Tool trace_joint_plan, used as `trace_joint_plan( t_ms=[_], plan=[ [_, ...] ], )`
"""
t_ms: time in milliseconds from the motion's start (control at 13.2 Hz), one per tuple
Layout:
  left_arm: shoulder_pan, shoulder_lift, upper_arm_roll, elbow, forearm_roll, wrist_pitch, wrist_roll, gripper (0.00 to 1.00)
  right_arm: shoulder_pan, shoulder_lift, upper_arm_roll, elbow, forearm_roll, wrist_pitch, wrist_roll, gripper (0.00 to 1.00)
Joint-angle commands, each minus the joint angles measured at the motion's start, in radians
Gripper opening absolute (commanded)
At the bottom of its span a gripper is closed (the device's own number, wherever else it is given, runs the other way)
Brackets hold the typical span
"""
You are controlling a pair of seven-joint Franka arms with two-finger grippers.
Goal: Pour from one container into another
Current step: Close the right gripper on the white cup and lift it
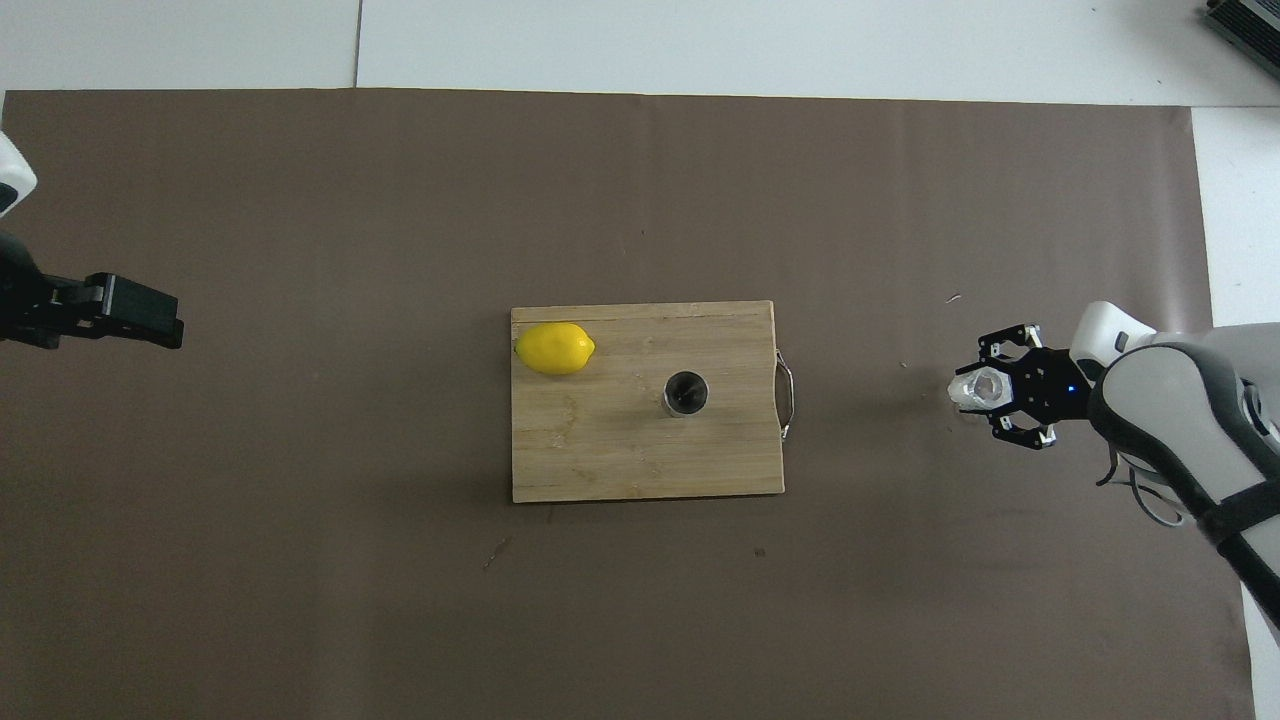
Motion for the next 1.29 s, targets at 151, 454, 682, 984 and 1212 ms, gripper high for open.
trace_joint_plan(
  t_ms=[151,454,682,984,1212],
  plan=[
    [0.008,-0.031,-0.003,-0.034,0.014,-0.003,-0.001,1.00,0.024,-0.071,0.011,0.042,-0.013,-0.104,0.126,0.00],
    [0.008,-0.031,-0.003,-0.034,0.014,-0.003,-0.001,1.00,0.134,-0.129,0.011,0.087,-0.159,-0.146,0.415,0.00],
    [0.008,-0.032,-0.003,-0.034,0.014,-0.003,-0.001,1.00,0.238,-0.122,0.011,0.172,-0.251,-0.189,0.669,0.00],
    [0.008,-0.031,-0.003,-0.034,0.014,-0.003,-0.001,1.00,0.381,-0.111,0.011,0.241,-0.339,-0.198,0.960,0.00],
    [0.009,-0.032,-0.003,-0.034,0.014,-0.003,-0.001,1.00,0.456,-0.091,0.012,0.281,-0.426,-0.180,1.123,0.00]
  ],
)
